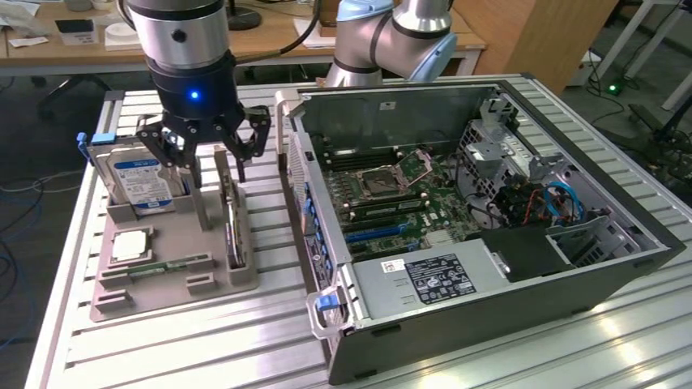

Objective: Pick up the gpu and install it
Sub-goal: 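Pick up the gpu and move the gpu toward the slot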

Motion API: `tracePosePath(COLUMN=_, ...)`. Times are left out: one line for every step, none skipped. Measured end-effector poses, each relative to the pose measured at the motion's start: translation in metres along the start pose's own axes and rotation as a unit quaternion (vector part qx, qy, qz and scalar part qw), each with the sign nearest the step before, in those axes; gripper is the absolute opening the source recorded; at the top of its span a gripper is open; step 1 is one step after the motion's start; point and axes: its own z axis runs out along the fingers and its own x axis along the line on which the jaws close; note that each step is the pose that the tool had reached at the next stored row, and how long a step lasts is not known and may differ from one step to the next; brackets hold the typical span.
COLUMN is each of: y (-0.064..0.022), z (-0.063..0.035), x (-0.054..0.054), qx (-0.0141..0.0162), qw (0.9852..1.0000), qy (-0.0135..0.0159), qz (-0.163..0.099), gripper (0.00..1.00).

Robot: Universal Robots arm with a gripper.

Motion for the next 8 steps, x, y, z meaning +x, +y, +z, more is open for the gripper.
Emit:
tracePosePath(y=0.0, z=0.0003, x=0.0, qx=0.0, qw=1.0, qy=0.0, qz=0.0, gripper=0.59)
tracePosePath(y=-0.0001, z=0.0008, x=0.0, qx=0.0, qw=1.0, qy=-0.0001, qz=0.0, gripper=0.59)
tracePosePath(y=-0.0001, z=0.0012, x=0.0001, qx=0.0, qw=1.0, qy=0.0, qz=0.0, gripper=0.59)
tracePosePath(y=-0.0001, z=0.0015, x=0.0001, qx=0.0001, qw=1.0, qy=0.0001, qz=0.0, gripper=0.59)
tracePosePath(y=-0.0001, z=0.0018, x=0.0001, qx=0.0001, qw=1.0, qy=0.0001, qz=0.0, gripper=0.59)
tracePosePath(y=-0.0001, z=0.0022, x=0.0001, qx=0.0, qw=1.0, qy=0.0001, qz=0.0, gripper=0.59)
tracePosePath(y=-0.0002, z=0.0026, x=0.0002, qx=0.0, qw=1.0, qy=0.0001, qz=0.0, gripper=0.59)
tracePosePath(y=-0.0004, z=0.0029, x=0.0002, qx=0.0, qw=1.0, qy=0.0, qz=0.0, gripper=0.59)
